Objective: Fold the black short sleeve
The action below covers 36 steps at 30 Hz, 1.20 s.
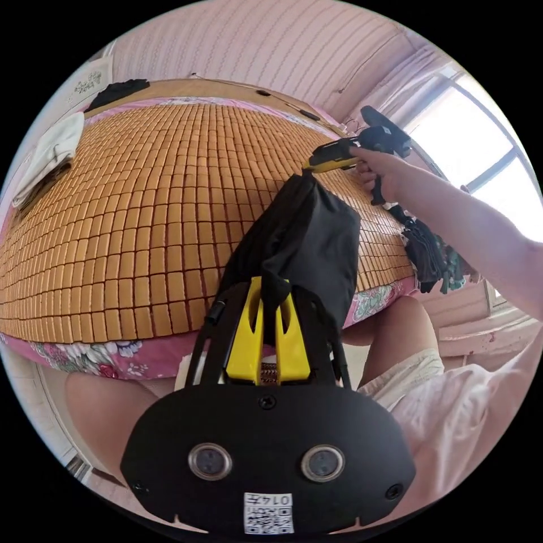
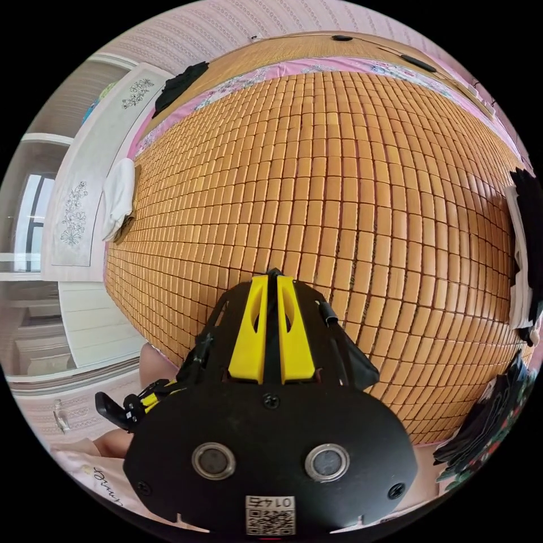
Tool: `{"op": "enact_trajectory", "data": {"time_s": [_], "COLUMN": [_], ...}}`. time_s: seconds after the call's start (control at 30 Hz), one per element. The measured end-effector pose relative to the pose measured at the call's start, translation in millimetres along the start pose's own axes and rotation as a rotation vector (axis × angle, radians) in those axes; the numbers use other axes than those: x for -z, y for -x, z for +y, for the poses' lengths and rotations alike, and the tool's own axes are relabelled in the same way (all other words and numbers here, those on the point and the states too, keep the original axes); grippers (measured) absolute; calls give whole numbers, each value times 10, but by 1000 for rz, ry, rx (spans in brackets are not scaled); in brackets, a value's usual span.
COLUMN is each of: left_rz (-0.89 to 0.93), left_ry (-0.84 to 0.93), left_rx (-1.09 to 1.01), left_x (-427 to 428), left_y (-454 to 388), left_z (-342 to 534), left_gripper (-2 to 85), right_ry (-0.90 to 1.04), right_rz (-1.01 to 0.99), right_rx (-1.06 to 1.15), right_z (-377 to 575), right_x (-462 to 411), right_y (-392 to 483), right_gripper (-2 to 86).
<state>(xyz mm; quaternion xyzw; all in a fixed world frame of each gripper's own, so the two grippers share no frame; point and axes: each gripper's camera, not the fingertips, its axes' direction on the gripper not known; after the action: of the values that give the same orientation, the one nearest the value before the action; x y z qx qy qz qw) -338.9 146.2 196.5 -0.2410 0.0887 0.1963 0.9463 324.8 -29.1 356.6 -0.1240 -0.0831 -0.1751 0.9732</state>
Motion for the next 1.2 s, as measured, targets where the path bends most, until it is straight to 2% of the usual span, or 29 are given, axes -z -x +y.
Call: {"op": "enact_trajectory", "data": {"time_s": [0.13, 0.23, 0.4, 0.53, 0.6, 0.7, 0.8, 0.9, 0.97, 1.07, 1.2], "left_rz": [-36, -6, -4, -37, -66, -49, -139, -112, -32, -27, 12], "left_ry": [133, 172, 167, 110, 113, 213, 213, 198, 151, 63, -61], "left_rx": [120, 171, 213, 81, 13, -17, -58, -43, -53, -124, -214], "left_x": [-25, 37, 260, 335, 245, -20, -13, 66, 204, 456, 899], "left_y": [303, 489, 656, 491, 376, 270, 178, 237, 262, 174, 22], "left_z": [-52, -14, 7, -131, -214, -294, -283, -245, -186, -65, 57], "left_gripper": [33, 43, 53, 98, 110, 105, 81, 34, 4, -6, -9], "right_ry": [-100, -151, -23, 77, 108, 96, 101, 47, -37, -174, -333], "right_rz": [-115, -91, 106, 133, 183, 294, 252, 256, 187, 102, 83], "right_rx": [78, 170, 307, 431, 467, 500, 576, 578, 550, 535, 505], "right_z": [-16, 66, 180, 230, 258, 382, 562, 782, 1008, 1412, 1996], "right_x": [225, 398, 267, 17, -104, -167, -128, -17, 228, 657, 1186], "right_y": [194, 310, 507, 816, 966, 1193, 1366, 1434, 1425, 1413, 1402], "right_gripper": [52, 71, 108, 157, 156, 139, 61, 51, 48, 46, 43]}}
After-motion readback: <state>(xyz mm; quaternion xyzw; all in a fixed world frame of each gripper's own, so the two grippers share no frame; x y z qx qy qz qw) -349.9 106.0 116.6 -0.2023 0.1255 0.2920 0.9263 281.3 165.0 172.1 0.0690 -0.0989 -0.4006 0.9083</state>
